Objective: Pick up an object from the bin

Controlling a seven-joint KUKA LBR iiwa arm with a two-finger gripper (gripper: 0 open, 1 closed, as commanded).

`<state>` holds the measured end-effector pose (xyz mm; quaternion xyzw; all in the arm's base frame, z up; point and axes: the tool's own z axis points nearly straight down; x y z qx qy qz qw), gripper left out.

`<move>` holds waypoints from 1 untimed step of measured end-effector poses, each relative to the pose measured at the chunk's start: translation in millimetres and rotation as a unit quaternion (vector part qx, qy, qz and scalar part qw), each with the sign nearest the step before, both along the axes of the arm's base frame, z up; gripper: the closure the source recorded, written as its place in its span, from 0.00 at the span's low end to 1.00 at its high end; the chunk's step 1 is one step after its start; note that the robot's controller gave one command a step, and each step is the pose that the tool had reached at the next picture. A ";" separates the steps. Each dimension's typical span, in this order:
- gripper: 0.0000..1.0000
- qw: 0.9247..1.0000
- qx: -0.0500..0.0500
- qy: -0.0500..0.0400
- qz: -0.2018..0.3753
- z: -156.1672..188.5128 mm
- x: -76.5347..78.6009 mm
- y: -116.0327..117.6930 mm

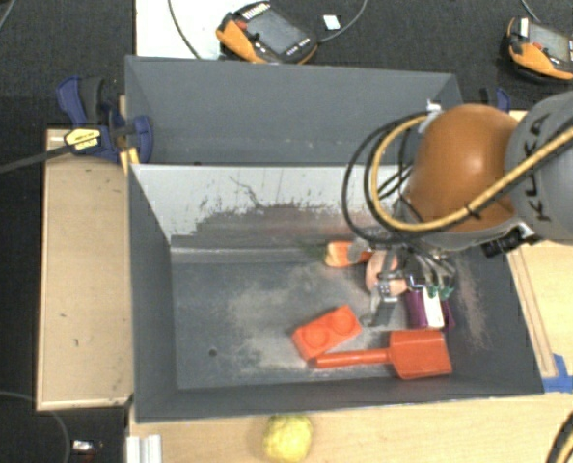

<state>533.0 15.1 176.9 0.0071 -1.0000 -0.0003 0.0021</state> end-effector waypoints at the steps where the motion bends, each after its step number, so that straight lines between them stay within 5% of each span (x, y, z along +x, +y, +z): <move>1: 0.00 1.000 0.000 -0.003 0.000 3.2 1.7 0.0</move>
Offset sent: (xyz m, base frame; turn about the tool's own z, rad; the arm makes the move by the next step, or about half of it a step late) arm -0.0556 0.0305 -0.1069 -0.2239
